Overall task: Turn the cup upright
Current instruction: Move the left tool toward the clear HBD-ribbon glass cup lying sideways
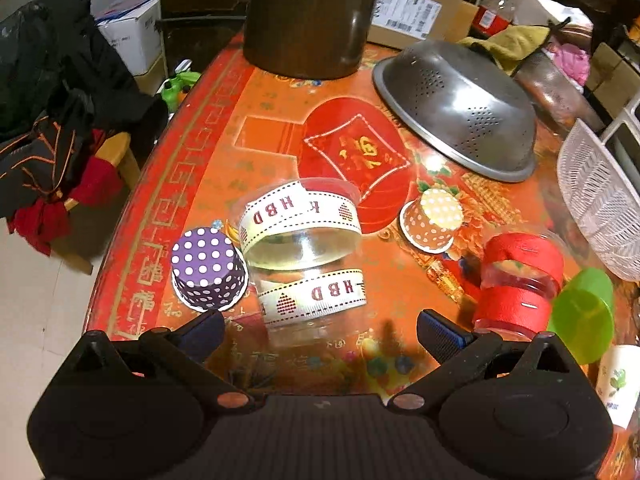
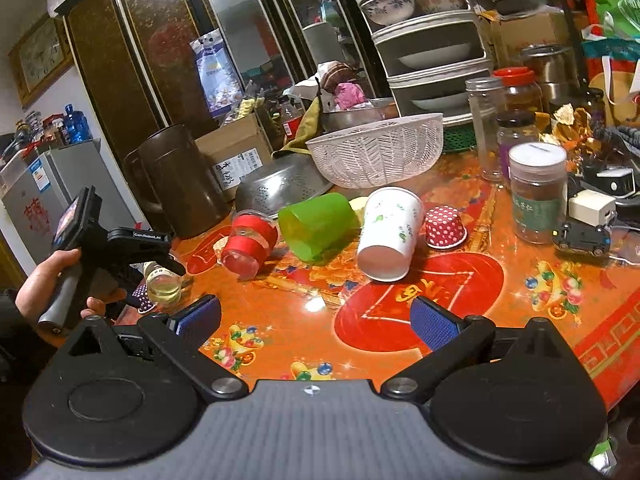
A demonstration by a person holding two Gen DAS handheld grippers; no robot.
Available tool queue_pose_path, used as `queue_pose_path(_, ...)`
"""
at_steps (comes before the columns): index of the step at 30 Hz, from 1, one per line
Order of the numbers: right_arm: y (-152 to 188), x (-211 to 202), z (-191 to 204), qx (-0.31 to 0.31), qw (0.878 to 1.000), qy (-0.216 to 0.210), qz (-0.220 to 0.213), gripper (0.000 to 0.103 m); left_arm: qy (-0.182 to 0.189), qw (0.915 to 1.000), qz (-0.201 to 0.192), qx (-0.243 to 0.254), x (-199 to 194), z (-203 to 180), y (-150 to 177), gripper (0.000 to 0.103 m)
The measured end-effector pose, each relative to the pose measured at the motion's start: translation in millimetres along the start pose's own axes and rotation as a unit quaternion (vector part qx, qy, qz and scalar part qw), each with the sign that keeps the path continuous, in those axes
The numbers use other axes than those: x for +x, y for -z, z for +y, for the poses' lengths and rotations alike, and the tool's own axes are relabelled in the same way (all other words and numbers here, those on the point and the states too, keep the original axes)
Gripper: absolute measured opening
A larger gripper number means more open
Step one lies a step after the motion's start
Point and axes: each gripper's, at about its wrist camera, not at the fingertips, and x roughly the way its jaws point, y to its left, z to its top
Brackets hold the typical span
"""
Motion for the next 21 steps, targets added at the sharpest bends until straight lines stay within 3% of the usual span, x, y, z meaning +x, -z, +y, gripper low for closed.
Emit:
queue_pose_path(2, 0.9, -0.6, -2.8, 0.004, 1.000, -0.002, 0.001, 0.102, -0.011, 0.9999, 0.002, -0.001, 2.6, -3.2, -0.9, 0.095)
queue_pose_path(7, 2.0, -1.9, -8.7, 0.008, 1.000, -0.007, 0.003, 0.102, -0.017, 0.9998, 0.006, -0.011, 7.6, -3.3, -1.6, 0.091)
queue_pose_path(13, 2.8, -1.9, -10.6, 0.011, 1.000, -0.009, 0.005, 0.102, -0.027, 0.9995, 0.011, -0.010, 13.4, -5.5, 1.9, 0.076)
queue_pose_path(17, 2.8, 0.0, -8.9, 0.009, 1.000, -0.010, 0.008, 0.102, -0.061, 0.9979, 0.003, 0.022, 12.2, -12.3, 9.4, 0.062)
queue_pose_path(21, 3.5, 2.3, -7.1, 0.008, 1.000, -0.011, 0.010, 0.102, -0.055, 0.9979, 0.001, 0.033, 9.3, -13.3, 14.6, 0.057)
